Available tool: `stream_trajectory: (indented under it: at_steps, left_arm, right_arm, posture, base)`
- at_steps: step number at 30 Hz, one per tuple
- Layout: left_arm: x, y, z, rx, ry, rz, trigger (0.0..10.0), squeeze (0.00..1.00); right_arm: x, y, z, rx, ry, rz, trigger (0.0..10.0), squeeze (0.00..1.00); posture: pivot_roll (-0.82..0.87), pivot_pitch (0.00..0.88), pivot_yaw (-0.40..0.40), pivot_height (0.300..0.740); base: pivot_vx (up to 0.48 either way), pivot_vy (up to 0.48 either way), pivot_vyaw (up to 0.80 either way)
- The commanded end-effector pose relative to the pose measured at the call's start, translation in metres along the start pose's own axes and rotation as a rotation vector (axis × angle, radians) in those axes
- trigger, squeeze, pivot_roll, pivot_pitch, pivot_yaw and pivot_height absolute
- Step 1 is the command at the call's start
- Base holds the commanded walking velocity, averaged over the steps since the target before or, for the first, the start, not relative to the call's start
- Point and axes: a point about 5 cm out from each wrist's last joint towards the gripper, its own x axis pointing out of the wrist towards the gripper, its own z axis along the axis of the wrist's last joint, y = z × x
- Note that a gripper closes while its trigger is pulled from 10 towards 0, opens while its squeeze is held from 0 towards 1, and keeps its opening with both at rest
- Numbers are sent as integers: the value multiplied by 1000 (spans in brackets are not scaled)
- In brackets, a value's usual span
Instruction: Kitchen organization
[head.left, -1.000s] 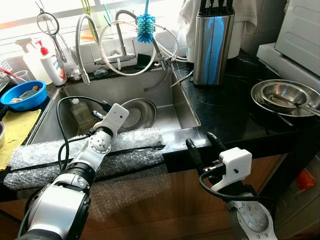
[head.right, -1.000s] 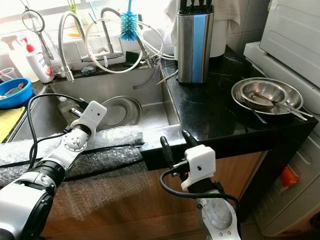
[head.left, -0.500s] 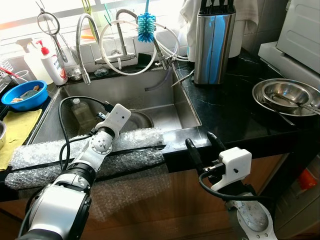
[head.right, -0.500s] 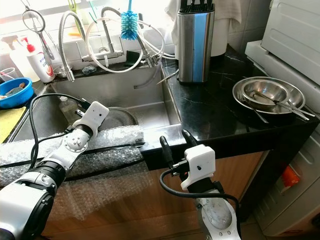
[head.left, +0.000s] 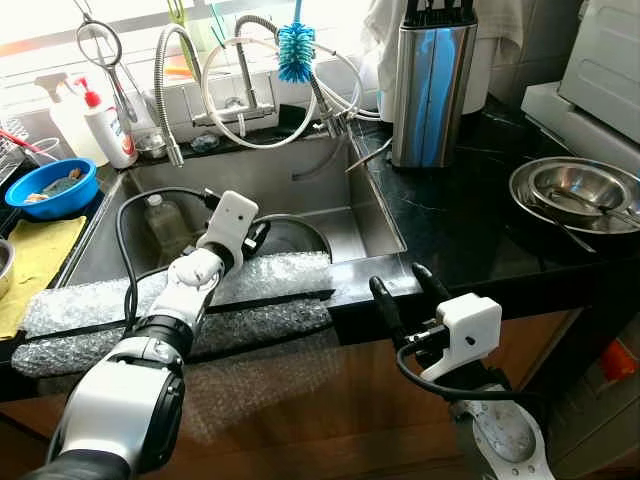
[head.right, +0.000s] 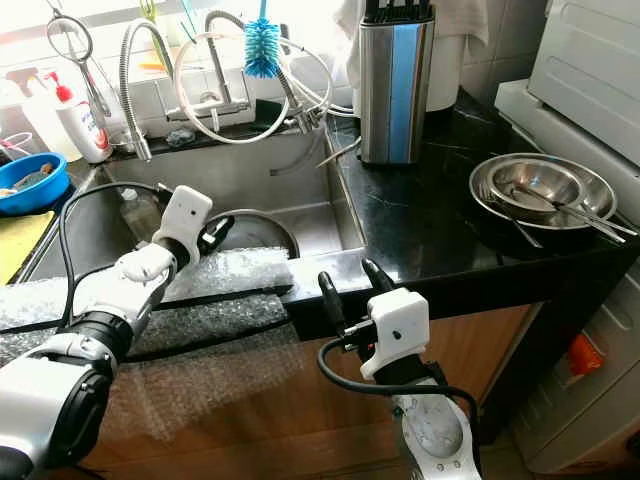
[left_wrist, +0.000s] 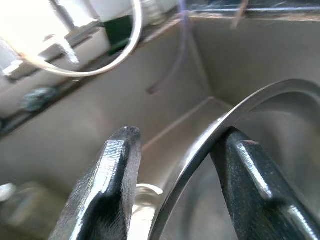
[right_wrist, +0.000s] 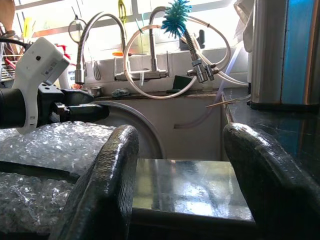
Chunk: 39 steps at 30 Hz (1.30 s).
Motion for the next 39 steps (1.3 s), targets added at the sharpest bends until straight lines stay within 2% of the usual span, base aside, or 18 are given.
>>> stream_trajectory:
  at_steps: [1,5,8,21,25,27,32,35,39]
  left_arm:
    - [3,10,15,25,-16,-63,10000,0]
    - [8,13,30,77,-22,-152,10000,0]
    - [10,8,33,133,6,-241,10000,0]
    - [8,-8,31,189,91,-522,10000,0]
    - [7,-8,30,212,113,-554,10000,0]
    - [6,-6,32,205,131,-603,10000,0]
    - [6,-2,37,185,123,-618,10000,0]
    - [4,2,42,93,103,-657,10000,0]
    - [3,5,43,70,92,-656,10000,0]
  right_arm:
    - [4,5,2,6,-2,26,10000,0]
    - [4,5,1,5,2,31,10000,0]
    - [5,6,1,4,5,35,10000,0]
    - [5,7,-1,3,15,48,10000,0]
    - [5,7,-1,4,15,51,10000,0]
    - [5,8,-1,4,17,55,10000,0]
    - [6,8,-1,5,18,59,10000,0]
    - [6,9,-2,4,21,60,10000,0]
    - [5,9,-2,4,24,60,10000,0]
  posture:
    - [-195,0,155,740]
    - [-195,0,156,740]
    - [-199,0,161,740]
    - [-205,0,163,740]
    - [-204,0,164,740]
    - [-204,0,165,740]
    - [-206,0,166,740]
    - [-205,0,166,740]
    - [-204,0,168,740]
  base:
    - [0,0,0]
    - [0,0,0]
    - [0,0,0]
    - [0,0,0]
    - [0,0,0]
    - [0,0,0]
    - [0,0,0]
    - [0,0,0]
    - [0,0,0]
